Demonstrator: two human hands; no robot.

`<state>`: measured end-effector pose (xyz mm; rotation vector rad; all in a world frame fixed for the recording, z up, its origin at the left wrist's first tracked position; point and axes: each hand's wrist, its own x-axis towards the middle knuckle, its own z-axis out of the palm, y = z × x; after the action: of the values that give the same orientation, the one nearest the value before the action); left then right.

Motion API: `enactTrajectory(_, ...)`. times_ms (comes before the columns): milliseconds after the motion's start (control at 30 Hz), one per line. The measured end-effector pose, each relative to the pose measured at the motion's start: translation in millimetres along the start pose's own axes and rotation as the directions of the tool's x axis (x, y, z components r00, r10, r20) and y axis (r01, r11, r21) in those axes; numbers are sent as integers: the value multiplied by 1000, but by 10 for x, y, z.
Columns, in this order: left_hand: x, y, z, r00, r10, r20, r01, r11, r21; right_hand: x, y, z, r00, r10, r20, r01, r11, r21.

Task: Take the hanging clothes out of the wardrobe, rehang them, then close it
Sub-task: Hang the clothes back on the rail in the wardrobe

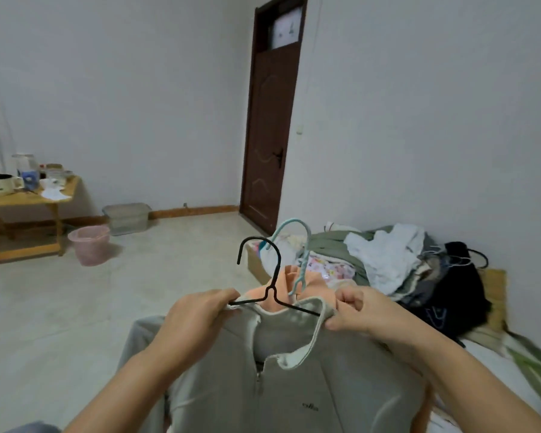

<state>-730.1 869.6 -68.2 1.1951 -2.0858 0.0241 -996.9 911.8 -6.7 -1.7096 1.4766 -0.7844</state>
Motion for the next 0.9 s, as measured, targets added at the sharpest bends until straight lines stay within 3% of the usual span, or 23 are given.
enactTrajectory(133,154,396,227,994,99,52,-95,993,-73,-415,106,-193,990,119,-71,-100,969,226)
enactTrajectory(333,354,915,441,957,243,159,-195,943,-269,-991,124,-325,965,115,-237,-70,979,192)
enactTrajectory(400,373,1032,567,947,290,141,-219,900,-377,-1276,129,-426,975,107,-196,-71,981,182)
enactTrajectory(500,349,1322,682,924,368,102,-287,846,-449,-1736,144,-539,975,209,-78,-203,976,79)
enactTrajectory(633,256,1811,780,850,514,112,-390,759,-521,-2299,239,-413,918,356,-174,-338,933,128)
enactTrajectory(800,70,2467,887,732,642,226,-346,637,-689,-2990,300,-177,809,449,-380,-280,862,422)
enactTrajectory(900,-129,2956,760,702,672,236,-290,572,-767,-3361,298,-75,743,481,-465,-209,827,522)
